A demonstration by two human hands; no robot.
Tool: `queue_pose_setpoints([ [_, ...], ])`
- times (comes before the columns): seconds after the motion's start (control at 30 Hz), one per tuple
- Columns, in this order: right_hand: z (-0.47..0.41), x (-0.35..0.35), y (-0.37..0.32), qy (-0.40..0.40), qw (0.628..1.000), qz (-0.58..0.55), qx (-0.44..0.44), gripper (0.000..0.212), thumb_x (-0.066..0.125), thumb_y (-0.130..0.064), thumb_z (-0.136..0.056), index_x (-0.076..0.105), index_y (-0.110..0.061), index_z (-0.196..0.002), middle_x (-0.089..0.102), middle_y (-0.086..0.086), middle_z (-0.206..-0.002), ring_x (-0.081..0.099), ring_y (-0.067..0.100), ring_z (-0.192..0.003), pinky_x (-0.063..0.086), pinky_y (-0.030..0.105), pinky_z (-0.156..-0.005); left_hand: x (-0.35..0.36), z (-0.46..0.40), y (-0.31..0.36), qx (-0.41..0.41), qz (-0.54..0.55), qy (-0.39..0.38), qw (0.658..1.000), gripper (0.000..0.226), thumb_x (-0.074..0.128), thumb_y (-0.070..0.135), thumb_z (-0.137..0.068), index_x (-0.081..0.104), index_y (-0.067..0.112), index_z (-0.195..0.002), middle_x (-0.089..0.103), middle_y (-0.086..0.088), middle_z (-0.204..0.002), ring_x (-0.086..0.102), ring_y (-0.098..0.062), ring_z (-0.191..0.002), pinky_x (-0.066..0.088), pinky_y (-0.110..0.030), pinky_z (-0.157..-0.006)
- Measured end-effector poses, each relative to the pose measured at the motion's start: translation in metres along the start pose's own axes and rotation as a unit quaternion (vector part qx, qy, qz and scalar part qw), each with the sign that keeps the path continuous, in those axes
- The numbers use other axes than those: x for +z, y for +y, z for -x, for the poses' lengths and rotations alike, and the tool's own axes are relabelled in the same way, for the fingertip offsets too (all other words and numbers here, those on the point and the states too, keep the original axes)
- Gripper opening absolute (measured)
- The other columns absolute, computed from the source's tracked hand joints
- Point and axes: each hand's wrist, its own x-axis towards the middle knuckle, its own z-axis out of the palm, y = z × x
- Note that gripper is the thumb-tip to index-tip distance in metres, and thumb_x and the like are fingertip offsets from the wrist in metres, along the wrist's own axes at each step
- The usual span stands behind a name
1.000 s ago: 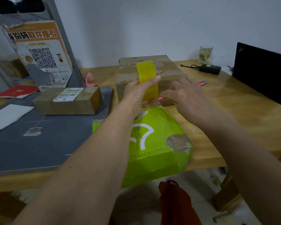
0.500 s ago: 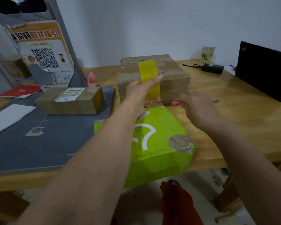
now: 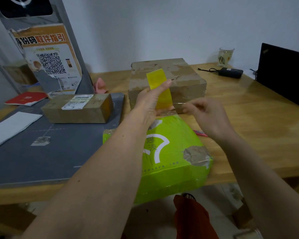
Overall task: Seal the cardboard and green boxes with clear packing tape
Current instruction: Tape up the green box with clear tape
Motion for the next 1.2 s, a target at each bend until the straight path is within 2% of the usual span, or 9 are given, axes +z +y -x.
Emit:
queue_pose_setpoints([
  [0.07,0.009,-0.005,-0.034,-0.061,0.996,-0.04,-0.044,0.016,0.063,-0.018,-0.091,0.077,-0.011,-0.087,0.074,0.001,-0.081,0.068,0.014,-0.08,0.052,0.033,-0.077,0.0,-0.002,0.0,-0.013,-0.002,0.008,1.0,0.02,0.08,0.026,-0.079,0.066,0.017,-0.09,0.067,-0.006,-0.082,0.064,-0.026,-0.075,0.058,-0.037,-0.055],
  [0.13,0.019,0.002,-0.053,-0.168,0.98,0.07,-0.078,0.022,0.058,-0.027,-0.094,0.075,-0.017,-0.103,0.073,0.004,-0.102,0.066,0.023,-0.098,0.049,0.04,-0.085,0.001,-0.003,0.001,-0.024,0.012,0.006,1.0,0.019,0.08,0.026,-0.079,0.065,0.017,-0.085,0.066,-0.006,-0.079,0.063,-0.026,-0.071,0.055,-0.036,-0.054],
  [0.23,0.034,0.02,-0.06,-0.232,0.935,0.241,-0.119,0.044,0.05,-0.043,-0.096,0.056,-0.017,-0.132,0.052,0.004,-0.141,0.043,0.021,-0.133,0.033,0.036,-0.108,-0.001,-0.003,0.001,-0.03,0.035,0.018,0.999,0.02,0.079,0.026,-0.08,0.062,0.017,-0.086,0.062,-0.01,-0.091,0.059,-0.028,-0.08,0.059,-0.043,-0.067],
  [0.3,0.04,0.026,-0.06,-0.222,0.917,0.298,-0.142,0.058,0.043,-0.049,-0.096,0.044,-0.012,-0.14,0.04,0.005,-0.149,0.029,0.019,-0.141,0.02,0.032,-0.115,-0.004,-0.004,0.003,-0.036,0.063,0.042,0.996,0.024,0.08,0.028,-0.08,0.06,0.017,-0.088,0.06,-0.011,-0.098,0.057,-0.029,-0.087,0.06,-0.042,-0.067],
  [0.5,0.034,0.028,-0.061,-0.238,0.903,0.334,-0.13,0.063,0.037,-0.058,-0.094,0.043,-0.011,-0.136,0.045,0.008,-0.135,0.038,0.023,-0.125,0.03,0.034,-0.107,-0.006,-0.005,0.005,-0.05,0.098,0.056,0.992,0.024,0.078,0.03,-0.081,0.059,0.017,-0.088,0.059,-0.01,-0.095,0.057,-0.029,-0.093,0.058,-0.039,-0.061],
  [0.77,0.021,0.029,-0.065,-0.294,0.883,0.359,-0.077,0.058,0.032,-0.06,-0.095,0.043,-0.012,-0.126,0.043,0.007,-0.132,0.035,0.024,-0.126,0.033,0.041,-0.098,0.002,0.011,0.017,-0.003,0.103,0.04,0.994,0.022,0.079,0.03,-0.081,0.062,0.018,-0.085,0.06,-0.008,-0.094,0.058,-0.026,-0.091,0.06,-0.037,-0.064],
  [0.9,0.018,0.032,-0.066,-0.298,0.882,0.362,-0.045,0.063,0.03,-0.059,-0.096,0.039,-0.01,-0.134,0.04,0.01,-0.134,0.032,0.025,-0.129,0.034,0.044,-0.101,0.004,0.028,0.027,0.037,0.095,0.007,0.995,0.018,0.077,0.027,-0.083,0.063,0.019,-0.091,0.061,-0.006,-0.098,0.059,-0.026,-0.096,0.061,-0.04,-0.068],
  [1.07,0.016,0.035,-0.066,-0.266,0.894,0.36,0.023,0.07,0.026,-0.06,-0.098,0.034,-0.005,-0.14,0.036,0.013,-0.141,0.028,0.029,-0.135,0.032,0.045,-0.105,-0.009,0.054,0.034,0.093,0.071,-0.029,0.993,0.013,0.073,0.024,-0.086,0.065,0.02,-0.095,0.064,-0.007,-0.104,0.061,-0.028,-0.103,0.06,-0.044,-0.074],
  [1.2,0.011,0.029,-0.062,-0.234,0.921,0.304,0.071,0.077,0.036,-0.064,-0.093,0.035,-0.003,-0.14,0.036,0.016,-0.143,0.03,0.032,-0.136,0.032,0.043,-0.106,-0.021,0.07,0.032,0.117,0.057,-0.035,0.991,0.009,0.072,0.023,-0.088,0.065,0.019,-0.092,0.065,-0.003,-0.093,0.062,-0.023,-0.092,0.059,-0.047,-0.08],
])
